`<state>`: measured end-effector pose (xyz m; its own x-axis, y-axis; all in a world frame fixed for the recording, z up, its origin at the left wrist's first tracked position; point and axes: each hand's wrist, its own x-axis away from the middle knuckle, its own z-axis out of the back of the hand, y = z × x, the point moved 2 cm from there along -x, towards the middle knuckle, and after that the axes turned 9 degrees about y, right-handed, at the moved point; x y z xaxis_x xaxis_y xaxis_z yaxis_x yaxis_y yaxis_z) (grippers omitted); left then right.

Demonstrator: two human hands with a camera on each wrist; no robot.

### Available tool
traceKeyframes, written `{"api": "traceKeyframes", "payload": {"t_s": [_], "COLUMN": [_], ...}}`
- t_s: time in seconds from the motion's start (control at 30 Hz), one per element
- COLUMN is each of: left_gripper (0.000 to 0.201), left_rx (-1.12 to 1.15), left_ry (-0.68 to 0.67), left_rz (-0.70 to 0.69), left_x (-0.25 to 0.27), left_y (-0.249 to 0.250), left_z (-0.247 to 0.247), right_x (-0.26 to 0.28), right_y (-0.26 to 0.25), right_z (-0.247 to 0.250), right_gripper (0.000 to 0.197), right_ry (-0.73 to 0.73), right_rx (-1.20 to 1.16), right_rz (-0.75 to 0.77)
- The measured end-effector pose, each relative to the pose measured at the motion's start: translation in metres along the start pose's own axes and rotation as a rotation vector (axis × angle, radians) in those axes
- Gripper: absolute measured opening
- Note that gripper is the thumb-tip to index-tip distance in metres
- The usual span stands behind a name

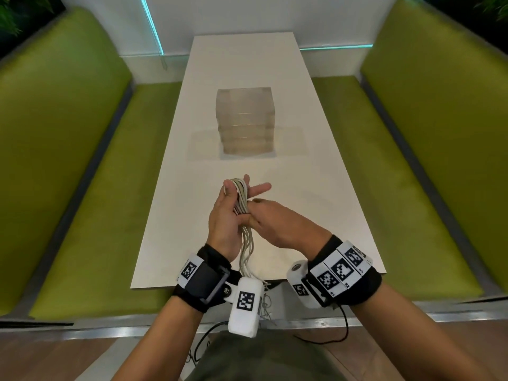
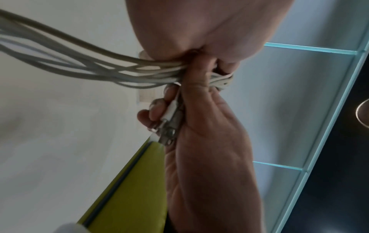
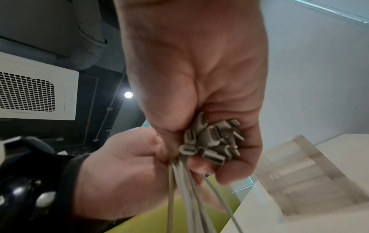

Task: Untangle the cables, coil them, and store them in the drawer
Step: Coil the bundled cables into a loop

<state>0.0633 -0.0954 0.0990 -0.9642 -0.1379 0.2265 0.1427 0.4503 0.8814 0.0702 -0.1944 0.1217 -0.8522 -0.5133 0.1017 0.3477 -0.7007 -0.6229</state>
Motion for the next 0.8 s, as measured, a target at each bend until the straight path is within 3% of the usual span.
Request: {"api": "traceKeyframes", "payload": {"t_s": [0.1,0.17,0.27,0.43,0.63,0.8], "left_gripper": [0.035,0.037,0.04,0.055,0.051,0.045], "left_rx": [0.076,0.109,0.03,-0.138,-0.29,-0.288], "left_ry": [-0.03,-0.076,-0.158,-0.23,-0.194,-0.19], "left_rz": [0.011,0.033,0.047,0.05,0.028,0.036], "left_x": [0.001,0.001,-0.001,-0.003,-0.004,-0.004], "left_y": [0.004,0.008,0.016,0.022,0.021,0.02], "left_z": [0.001,-0.001,0.002,0.002,0.002,0.0], "right_x": [-0.003,-0.001,0.004,0.011,0.014,0.014], "right_y": [0.009,0.015,0.02,0.019,0.019,0.018], "right_z": [-0.01,-0.014,-0.014,-0.019,-0.03,-0.038], "right_gripper": [0.019,0.015,0.011,0.021,0.033,0.03], "right_ry": [0.065,0.141,0.184,0.055,-0.047,-0.063], "right_rx": [-0.062,-0.239,-0.374,-0.699,-0.975,-1.112], "right_rz": [0.026,-0.011,-0.017,0.047,0.01,-0.041]}}
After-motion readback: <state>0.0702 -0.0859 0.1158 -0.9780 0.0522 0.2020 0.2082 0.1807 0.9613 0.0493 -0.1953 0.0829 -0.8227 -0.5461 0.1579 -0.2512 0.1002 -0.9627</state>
